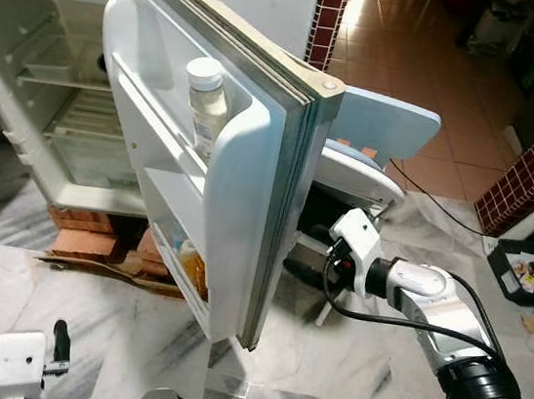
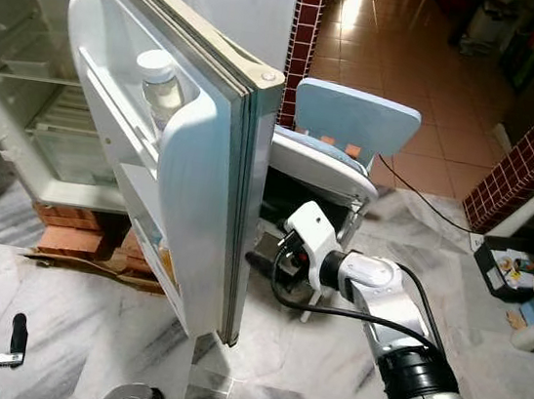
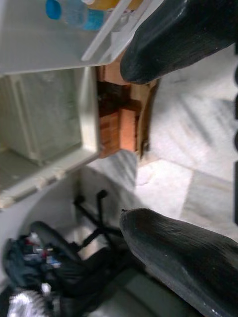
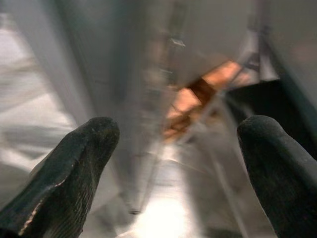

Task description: Restocking fridge

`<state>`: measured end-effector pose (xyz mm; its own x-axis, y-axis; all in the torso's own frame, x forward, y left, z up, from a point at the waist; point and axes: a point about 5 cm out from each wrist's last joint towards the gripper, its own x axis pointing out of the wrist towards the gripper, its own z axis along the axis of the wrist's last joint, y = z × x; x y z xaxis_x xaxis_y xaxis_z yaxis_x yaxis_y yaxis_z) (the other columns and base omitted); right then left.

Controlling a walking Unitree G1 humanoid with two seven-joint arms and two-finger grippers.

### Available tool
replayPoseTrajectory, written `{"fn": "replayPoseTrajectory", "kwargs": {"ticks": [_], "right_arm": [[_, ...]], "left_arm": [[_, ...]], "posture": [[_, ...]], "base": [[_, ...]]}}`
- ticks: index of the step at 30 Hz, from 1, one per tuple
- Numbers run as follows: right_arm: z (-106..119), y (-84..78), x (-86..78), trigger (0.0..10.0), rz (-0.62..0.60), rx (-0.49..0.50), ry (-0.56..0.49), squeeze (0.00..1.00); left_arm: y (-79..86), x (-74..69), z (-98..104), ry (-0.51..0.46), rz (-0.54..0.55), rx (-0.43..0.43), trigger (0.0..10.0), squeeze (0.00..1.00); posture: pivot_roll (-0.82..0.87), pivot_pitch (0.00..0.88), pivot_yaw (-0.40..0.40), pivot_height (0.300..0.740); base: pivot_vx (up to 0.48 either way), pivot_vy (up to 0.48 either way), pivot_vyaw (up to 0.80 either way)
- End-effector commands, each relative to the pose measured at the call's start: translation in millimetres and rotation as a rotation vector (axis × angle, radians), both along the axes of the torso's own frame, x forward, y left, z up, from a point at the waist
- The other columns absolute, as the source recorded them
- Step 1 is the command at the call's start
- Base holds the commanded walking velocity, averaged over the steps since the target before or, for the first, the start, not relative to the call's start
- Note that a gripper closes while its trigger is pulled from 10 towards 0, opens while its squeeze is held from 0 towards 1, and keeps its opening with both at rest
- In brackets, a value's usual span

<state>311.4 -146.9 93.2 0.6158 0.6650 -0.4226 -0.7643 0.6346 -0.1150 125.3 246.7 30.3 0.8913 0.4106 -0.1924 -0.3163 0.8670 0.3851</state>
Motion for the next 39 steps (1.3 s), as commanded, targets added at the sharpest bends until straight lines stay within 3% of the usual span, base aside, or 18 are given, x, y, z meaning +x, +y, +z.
{"fn": "replayPoseTrajectory", "kwargs": {"ticks": [1,6,13,20,30,34,36,39], "right_arm": [[-1,-4.9,6.5,10.0,-0.071,-0.033,-0.04,0.0],[-4,2.8,6.6,10.0,-0.115,-0.012,-0.081,0.0],[-3,10.1,4.7,10.0,-0.081,0.013,-0.092,0.0],[4,18.5,15.4,10.0,-0.146,0.041,-0.156,0.0],[1,18.4,17.6,10.0,-0.258,0.061,-0.196,0.0],[0,18.4,17.8,10.0,-0.285,0.07,-0.2,0.0],[-2,19.9,17.9,10.0,-0.3,0.077,-0.195,0.0],[-4,21.2,18.5,10.0,-0.311,0.077,-0.198,0.0]], "left_arm": [[1.1,9.9,11,-0.044,-0.027,0.028,10.0,0.0],[-2.2,23.3,15,-0.068,-0.036,0.013,10.0,0.0],[-6.1,24.1,12,-0.061,-0.046,-0.001,10.0,0.0],[-5.7,27.3,12,-0.057,-0.047,-0.001,10.0,0.0],[-3.6,31.0,14,-0.061,-0.058,0.008,10.0,0.0],[-3.2,36.5,17,-0.076,-0.078,0.013,10.0,0.0],[-2.4,48.1,26,-0.103,-0.143,0.065,10.0,0.0],[-2.3,57.9,33,-0.124,-0.187,0.068,10.0,0.0]], "posture": [[0.1,0.078,-0.009,0.74],[0.09,0.077,0.001,0.74],[0.09,0.077,0.001,0.74],[0.08,0.077,0.002,0.74],[0.08,0.079,0.005,0.74],[0.08,0.079,0.005,0.74],[0.08,0.08,0.003,0.74],[0.08,0.081,0.004,0.74]], "base": [[0.0,0.0,0.0],[0.0,0.0,0.0],[-0.205,0.0,0.0],[-0.301,0.0,0.0],[-0.203,0.0,0.0],[0.0,0.0,0.0],[0.0,0.0,0.0],[0.0,0.0,0.0]]}}
